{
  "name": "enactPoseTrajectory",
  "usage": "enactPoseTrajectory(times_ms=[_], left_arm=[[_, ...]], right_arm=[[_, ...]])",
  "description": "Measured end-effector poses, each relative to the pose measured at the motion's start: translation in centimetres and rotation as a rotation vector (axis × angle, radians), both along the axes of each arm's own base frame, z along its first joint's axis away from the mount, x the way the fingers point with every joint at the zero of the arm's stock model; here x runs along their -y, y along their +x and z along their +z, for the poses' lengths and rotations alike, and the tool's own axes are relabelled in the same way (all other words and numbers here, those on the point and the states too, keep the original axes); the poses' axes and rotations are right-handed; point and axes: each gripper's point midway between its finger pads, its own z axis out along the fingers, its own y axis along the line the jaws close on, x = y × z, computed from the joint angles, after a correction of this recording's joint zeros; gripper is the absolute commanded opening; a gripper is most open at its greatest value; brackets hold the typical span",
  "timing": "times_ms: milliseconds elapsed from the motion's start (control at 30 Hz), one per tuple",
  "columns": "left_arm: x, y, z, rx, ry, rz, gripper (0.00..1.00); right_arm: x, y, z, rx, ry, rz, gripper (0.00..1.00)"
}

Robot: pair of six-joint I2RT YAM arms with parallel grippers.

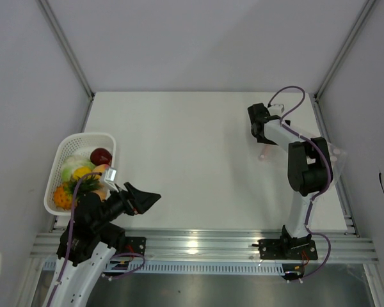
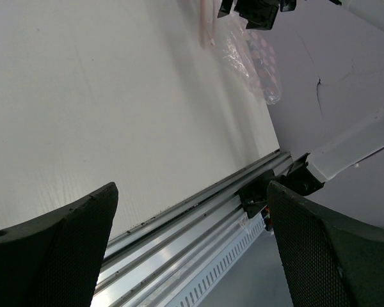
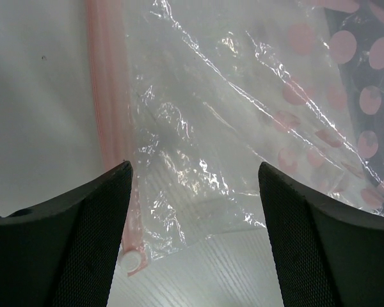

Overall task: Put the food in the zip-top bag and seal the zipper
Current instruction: Adjust the zipper food storage bag at the center of the board, then pick up the zipper food storage bag at the center of the board.

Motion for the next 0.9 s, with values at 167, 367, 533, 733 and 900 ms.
enactPoseTrajectory(times_ms=[167,367,533,733,900], left_arm=[[0.0,0.0,0.0,0.001,0.000,-0.001,1.00],[0.1,0.1,0.3,0.011,-0.005,-0.001,0.99],[0.1,0.1,0.3,0.013,-0.005,-0.001,1.00],[0.1,0.1,0.3,0.013,-0.005,-0.001,1.00],[0.1,0.1,0.3,0.012,-0.005,-0.001,0.99]], right_arm=[[-0.2,1.0,0.2,0.020,0.001,0.032,0.81],[-2.2,3.3,0.6,0.048,0.011,0.082,0.81],[-2.2,5.9,-0.1,0.056,0.001,0.047,0.80],[-0.5,5.2,-2.4,-0.016,-0.030,-0.005,0.78],[0.5,4.7,-2.9,-0.047,-0.065,-0.033,0.76]])
